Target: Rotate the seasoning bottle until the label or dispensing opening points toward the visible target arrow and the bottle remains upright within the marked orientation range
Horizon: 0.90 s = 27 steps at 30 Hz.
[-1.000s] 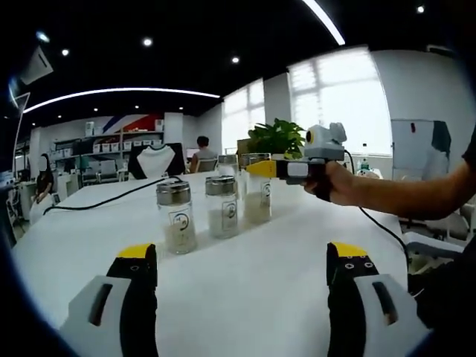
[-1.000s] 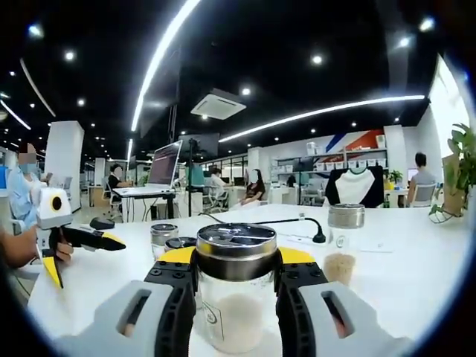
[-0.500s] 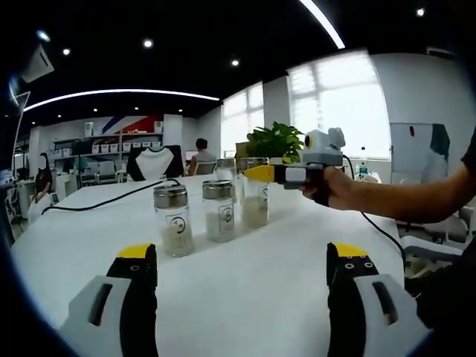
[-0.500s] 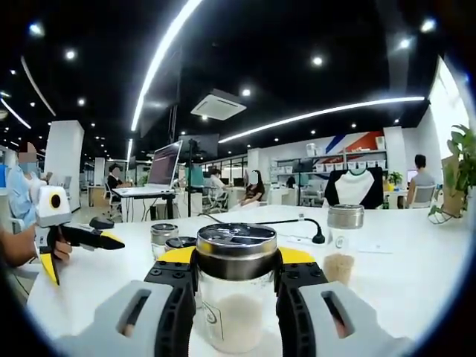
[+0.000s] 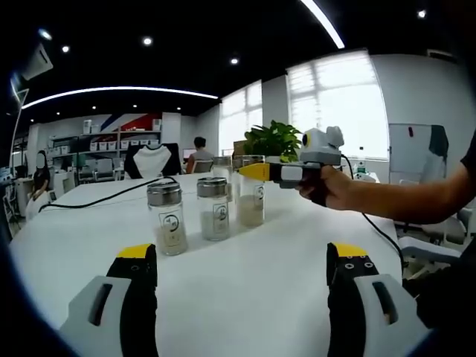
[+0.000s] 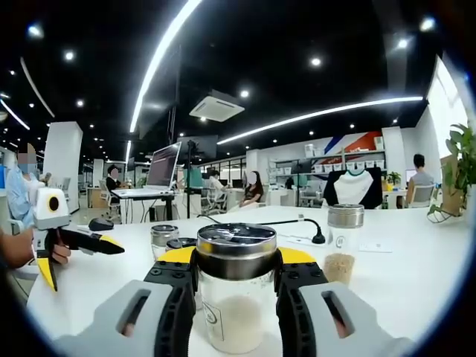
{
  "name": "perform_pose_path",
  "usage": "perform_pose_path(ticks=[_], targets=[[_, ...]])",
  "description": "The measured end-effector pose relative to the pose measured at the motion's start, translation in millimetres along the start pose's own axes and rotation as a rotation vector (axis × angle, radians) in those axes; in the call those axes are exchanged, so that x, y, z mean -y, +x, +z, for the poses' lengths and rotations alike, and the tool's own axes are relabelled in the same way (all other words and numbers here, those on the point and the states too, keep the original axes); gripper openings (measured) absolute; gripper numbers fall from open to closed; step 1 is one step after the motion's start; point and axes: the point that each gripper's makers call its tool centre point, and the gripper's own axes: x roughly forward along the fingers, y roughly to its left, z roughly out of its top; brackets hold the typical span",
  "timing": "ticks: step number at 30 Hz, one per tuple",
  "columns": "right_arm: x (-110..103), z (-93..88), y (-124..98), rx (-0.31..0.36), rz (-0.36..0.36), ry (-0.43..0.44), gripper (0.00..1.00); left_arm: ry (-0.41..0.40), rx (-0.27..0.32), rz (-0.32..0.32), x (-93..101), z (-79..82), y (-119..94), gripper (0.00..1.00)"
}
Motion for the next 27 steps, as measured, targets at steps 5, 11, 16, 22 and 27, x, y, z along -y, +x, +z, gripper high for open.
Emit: perform_pose_path(ticks=[5, 11, 16, 22, 27], targets=[[0, 4.0, -1, 0.005, 0.001, -0.010, 0.41, 0.008, -0.004, -0.006, 3.5, 0.4, 1, 1.00], [1, 29.5, -8, 0.047, -0.023, -0.011, 0.50, 0.010, -0.022, -0.021, 7.4, -5.5, 4, 1.00], [10, 47.5, -11, 0.065, -0.071, -0.018, 0.55, 0.023, -0.034, -0.032, 11.5, -6.5, 5, 1.00], [29, 47.7, -10, 0.034, -0.128, -0.022, 0.61, 0.020, -0.029, -0.028, 11.3, -5.0, 3, 1.00], [42, 48.1, -10, 0.017, -0.138, -0.029, 0.54, 0.017, -0.021, -0.031, 13.9, -5.0, 5, 1.00]])
